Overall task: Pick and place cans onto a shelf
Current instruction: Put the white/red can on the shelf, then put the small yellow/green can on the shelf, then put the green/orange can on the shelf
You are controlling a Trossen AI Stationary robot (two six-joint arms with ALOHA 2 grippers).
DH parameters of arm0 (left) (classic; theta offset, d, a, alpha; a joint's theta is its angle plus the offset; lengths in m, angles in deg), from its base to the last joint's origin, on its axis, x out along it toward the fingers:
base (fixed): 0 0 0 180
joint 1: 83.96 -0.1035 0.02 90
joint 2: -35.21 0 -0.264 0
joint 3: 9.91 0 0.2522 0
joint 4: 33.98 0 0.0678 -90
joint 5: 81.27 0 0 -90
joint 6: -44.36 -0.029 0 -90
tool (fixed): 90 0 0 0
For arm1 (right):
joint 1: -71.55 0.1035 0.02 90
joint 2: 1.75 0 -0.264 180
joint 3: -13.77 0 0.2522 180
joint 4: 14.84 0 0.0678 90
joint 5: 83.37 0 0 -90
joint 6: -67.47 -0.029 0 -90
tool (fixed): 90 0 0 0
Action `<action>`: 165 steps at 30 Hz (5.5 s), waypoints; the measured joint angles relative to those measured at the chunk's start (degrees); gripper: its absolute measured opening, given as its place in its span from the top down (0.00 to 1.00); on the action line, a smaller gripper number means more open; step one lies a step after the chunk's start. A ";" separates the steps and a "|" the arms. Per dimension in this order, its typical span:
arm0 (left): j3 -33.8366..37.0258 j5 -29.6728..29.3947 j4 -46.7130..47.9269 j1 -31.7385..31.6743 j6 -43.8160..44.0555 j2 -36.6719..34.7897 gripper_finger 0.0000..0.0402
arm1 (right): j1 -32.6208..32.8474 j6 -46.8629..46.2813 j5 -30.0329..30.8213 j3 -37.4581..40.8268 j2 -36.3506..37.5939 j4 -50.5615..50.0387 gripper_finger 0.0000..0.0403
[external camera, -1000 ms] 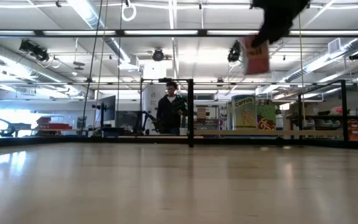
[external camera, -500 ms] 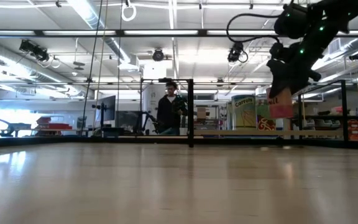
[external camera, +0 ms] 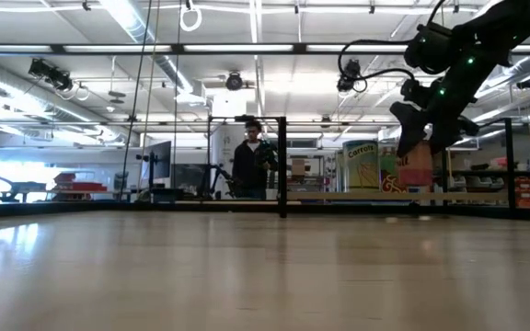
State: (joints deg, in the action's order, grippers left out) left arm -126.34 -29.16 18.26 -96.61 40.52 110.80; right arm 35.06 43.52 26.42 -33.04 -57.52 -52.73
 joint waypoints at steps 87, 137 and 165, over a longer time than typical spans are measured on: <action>0.00 32.42 18.54 15.35 4.32 0.65 0.50 | 57.59 -60.17 -21.59 -13.48 -15.92 -42.37 0.98; 0.02 19.48 13.88 20.05 4.75 2.08 0.50 | -29.24 -22.77 -20.43 -40.21 -35.95 -33.87 0.98; 0.02 19.48 16.25 22.89 8.86 2.02 0.50 | -23.58 -27.04 -6.62 -40.00 -38.19 -35.17 0.76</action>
State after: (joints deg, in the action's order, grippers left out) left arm -126.32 -9.68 34.51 -73.72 49.38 112.82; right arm 11.48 16.48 19.80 -73.03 -95.71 -87.90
